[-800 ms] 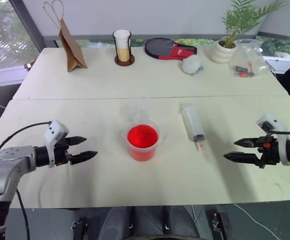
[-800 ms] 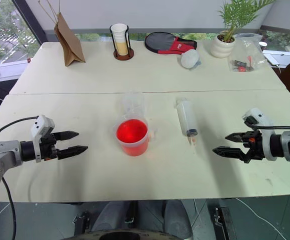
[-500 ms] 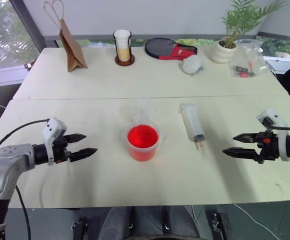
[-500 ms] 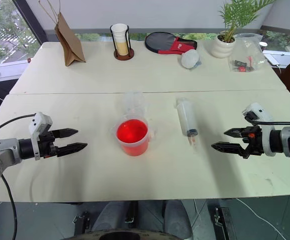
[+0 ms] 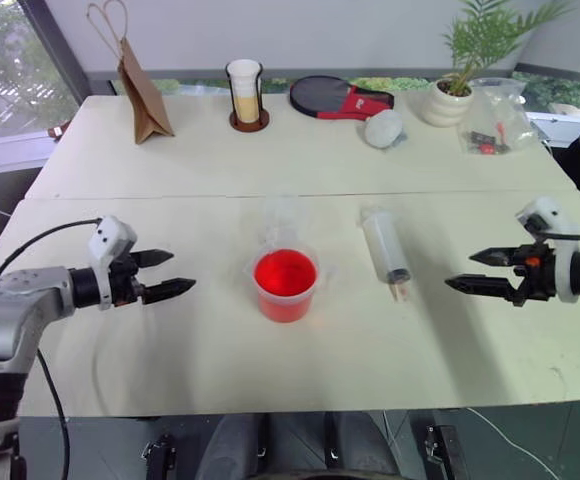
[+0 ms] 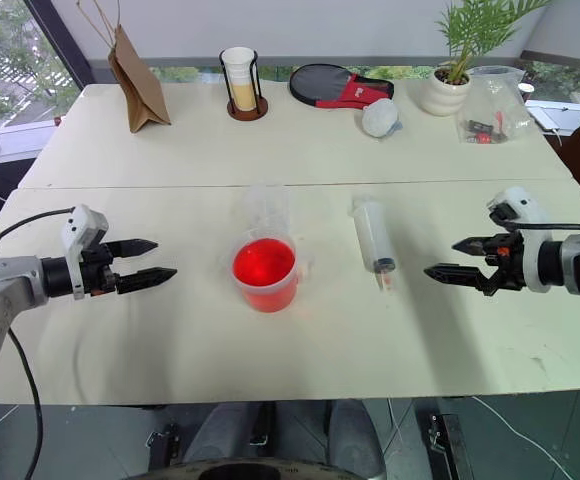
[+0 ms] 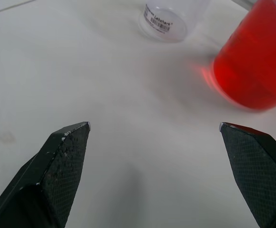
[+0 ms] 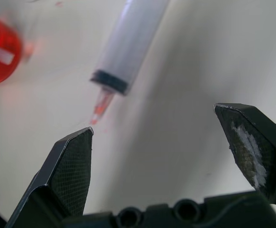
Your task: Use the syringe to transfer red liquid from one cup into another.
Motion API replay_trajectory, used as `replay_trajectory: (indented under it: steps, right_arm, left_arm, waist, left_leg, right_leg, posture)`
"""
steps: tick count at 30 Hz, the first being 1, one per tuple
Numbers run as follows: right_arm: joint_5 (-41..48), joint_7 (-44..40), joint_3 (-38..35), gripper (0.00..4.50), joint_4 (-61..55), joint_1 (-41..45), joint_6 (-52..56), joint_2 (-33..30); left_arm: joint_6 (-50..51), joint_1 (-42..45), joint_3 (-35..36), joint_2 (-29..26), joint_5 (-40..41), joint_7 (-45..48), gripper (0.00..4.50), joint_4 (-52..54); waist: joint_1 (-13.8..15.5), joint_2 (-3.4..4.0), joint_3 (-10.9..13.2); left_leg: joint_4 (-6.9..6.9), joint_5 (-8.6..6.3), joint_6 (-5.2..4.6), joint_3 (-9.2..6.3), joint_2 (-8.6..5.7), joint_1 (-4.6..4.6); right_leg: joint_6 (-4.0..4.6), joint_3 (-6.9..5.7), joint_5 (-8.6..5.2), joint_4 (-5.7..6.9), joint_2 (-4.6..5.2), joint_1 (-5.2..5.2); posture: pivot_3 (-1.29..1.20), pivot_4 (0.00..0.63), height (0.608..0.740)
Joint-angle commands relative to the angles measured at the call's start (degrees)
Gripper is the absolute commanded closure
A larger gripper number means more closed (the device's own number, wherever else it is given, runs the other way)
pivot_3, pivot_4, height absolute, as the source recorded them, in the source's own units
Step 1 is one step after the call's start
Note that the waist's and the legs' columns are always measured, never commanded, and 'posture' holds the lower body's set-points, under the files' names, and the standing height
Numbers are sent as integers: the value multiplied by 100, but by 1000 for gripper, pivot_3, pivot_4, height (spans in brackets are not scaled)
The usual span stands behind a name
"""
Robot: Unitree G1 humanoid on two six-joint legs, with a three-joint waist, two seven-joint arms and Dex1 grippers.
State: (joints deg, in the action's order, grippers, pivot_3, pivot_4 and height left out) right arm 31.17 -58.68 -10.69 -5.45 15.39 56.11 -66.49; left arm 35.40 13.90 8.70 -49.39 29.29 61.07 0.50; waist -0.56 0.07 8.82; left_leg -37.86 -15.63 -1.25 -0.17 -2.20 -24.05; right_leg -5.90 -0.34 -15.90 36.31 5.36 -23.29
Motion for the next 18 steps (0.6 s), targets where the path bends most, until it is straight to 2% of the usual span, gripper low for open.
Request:
replay_trajectory:
  steps: [1,4,7,9,14,18]
  right_arm:
    - [-97,79,-50,27,16,225,-59,-96]
    - [-88,234,119,27,107,636,247,-16]
    - [-58,868,718,27,829,2462,1773,732]
    - [-261,959,1271,27,1363,3311,2226,1039]
    - [-770,698,2559,27,2710,4654,2303,1449]
    - [-1423,64,3647,27,4106,5563,1764,1906]
  left_arm:
    - [-219,203,-108,-58,-143,136,0,-103]
    - [-308,320,-246,-62,-247,246,0,-186]
    - [-372,936,-557,-266,-388,703,0,-363]
    - [-365,1428,-732,-367,-438,1021,0,-554]
    - [-493,1984,-1047,-431,-636,1446,0,-778]
    - [-515,1953,-1028,-286,-645,1360,0,-689]
  waist:
    - [-5,0,0]
    - [-24,1,1]
    - [-75,2,2]
    - [-61,1,4]
    - [-7,4,2]
    - [-47,3,2]
  left_leg:
    - [0,0,0,0,0,0]
    - [0,0,0,1,0,0]
    - [-4,3,5,6,1,3]
    - [-6,9,13,6,2,1]
    - [0,10,16,3,-5,-30]
    - [-26,22,34,21,-27,-97]
  right_leg:
    - [-1,0,0,0,0,-1]
    - [-1,0,0,1,0,-1]
    - [2,0,2,7,-1,-4]
    - [9,1,4,18,-1,-13]
    - [5,-2,7,37,2,-48]
    - [1,-2,9,86,15,-130]
  posture:
    - [0,150,740]
    - [0,150,740]
    - [0,150,740]
    - [0,150,740]
    - [0,150,740]
    - [0,150,740]
